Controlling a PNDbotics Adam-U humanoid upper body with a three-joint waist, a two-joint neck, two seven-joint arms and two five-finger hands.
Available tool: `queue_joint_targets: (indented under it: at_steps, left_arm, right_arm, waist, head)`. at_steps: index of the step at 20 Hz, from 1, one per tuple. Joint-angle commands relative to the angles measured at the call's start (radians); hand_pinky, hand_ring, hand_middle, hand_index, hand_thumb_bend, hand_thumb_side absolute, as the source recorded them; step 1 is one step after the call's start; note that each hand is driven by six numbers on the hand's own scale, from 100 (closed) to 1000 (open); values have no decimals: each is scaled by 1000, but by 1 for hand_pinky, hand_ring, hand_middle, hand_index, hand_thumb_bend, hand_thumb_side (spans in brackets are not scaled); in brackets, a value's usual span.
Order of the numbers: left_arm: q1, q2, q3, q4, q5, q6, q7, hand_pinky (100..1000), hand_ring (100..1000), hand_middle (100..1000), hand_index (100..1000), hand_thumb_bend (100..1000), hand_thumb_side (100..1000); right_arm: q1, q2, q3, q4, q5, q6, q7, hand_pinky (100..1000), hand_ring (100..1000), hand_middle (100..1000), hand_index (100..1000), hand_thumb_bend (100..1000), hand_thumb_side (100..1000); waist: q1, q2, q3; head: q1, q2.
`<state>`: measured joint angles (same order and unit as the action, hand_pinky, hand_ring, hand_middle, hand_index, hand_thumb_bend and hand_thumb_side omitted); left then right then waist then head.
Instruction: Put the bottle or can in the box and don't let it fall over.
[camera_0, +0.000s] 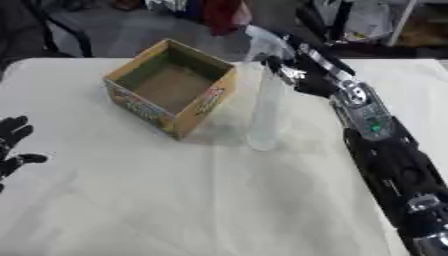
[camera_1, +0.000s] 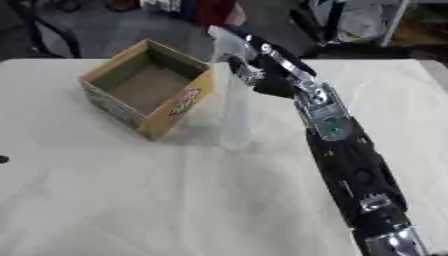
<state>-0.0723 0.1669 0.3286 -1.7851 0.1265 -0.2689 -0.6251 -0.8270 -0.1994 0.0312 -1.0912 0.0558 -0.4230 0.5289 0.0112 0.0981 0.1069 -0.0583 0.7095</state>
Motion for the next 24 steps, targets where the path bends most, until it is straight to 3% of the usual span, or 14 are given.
queue_joint_targets:
  at_steps: [1,24]
  left_arm:
    - [-13,10,16,-19,1,-1,14,734,1000,960,1000,463,1000]
    - [-25,5,52,-32,3,6,61,734,1000,959,1000,460,983]
  right_arm:
    - [-27,1,-7,10,21,-3,3,817,900,947,960,100,523]
    - [-1,49,-20,120,158,-9,-27,791,873,906,916,100,481]
  waist:
    - [6,-12,5]
    - [15,-8,18]
  head:
    - [-7,-10]
    - [-8,-11]
